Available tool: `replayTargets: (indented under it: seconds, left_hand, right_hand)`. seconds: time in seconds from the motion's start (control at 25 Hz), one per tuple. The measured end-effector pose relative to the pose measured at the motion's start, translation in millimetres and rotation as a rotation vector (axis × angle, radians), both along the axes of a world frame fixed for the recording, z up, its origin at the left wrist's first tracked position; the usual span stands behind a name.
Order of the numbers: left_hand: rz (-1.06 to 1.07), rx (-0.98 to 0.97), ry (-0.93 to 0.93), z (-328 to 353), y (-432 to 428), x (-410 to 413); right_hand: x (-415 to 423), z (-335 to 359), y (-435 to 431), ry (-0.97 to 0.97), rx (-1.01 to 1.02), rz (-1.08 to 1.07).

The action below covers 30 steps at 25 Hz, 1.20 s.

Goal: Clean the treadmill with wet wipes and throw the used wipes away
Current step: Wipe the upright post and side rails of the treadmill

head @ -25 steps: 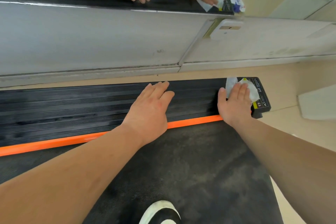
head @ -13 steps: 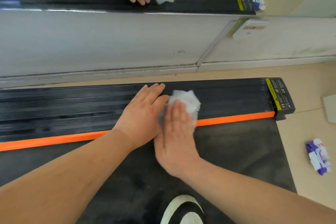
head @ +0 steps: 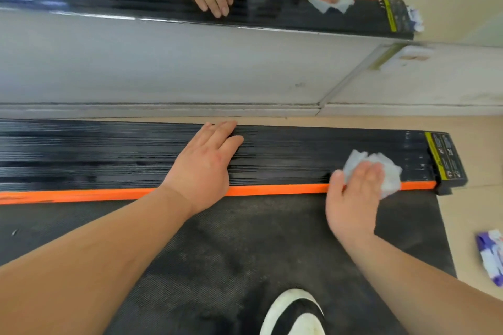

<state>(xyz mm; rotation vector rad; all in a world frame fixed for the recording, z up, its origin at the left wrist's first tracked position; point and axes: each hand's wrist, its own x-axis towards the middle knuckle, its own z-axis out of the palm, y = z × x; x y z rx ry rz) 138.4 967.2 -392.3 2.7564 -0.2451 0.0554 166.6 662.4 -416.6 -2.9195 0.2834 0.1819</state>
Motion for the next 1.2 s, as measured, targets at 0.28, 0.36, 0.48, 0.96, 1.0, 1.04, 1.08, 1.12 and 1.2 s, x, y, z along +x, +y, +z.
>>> replayTargets:
  seconds: [0.28, 0.36, 0.48, 0.96, 1.0, 1.04, 1.08, 1.12, 1.2]
  left_hand:
    - [-0.018, -0.008, -0.013, 3, -10, 4]
    - [-0.011, -0.016, -0.002, 0, -10, 7]
    - [-0.022, -0.024, 0.012, -3, -24, 16]
    - [-0.164, -0.081, 0.049, 2, -121, 44]
    - [-0.164, -0.09, 0.047, 2, -121, 45]
    - [-0.167, -0.089, 0.048, 1, -120, 45]
    - [-0.166, -0.08, 0.052, 1, -116, 43]
    - [-0.16, -0.07, 0.059, -1, -111, 41]
    - [-0.137, -0.061, 0.061, -4, -97, 37]
  right_hand:
    - [2, 9, 80, 0.134, 0.018, -0.114]
    - [-28, 17, 113, 0.152, 0.116, 0.31]
    - [-33, 31, 99, 0.199, 0.182, 0.67]
    - [83, -5, -133, 0.137, -0.08, -0.055]
    - [86, -2, -130, 0.12, -0.057, -0.099]
    - [87, -1, -125, 0.109, -0.042, -0.144]
    - [85, 0, -117, 0.098, -0.043, -0.185]
    - [81, 0, -105, 0.087, -0.044, -0.219]
    - [64, 4, -64, 0.082, -0.054, -0.201]
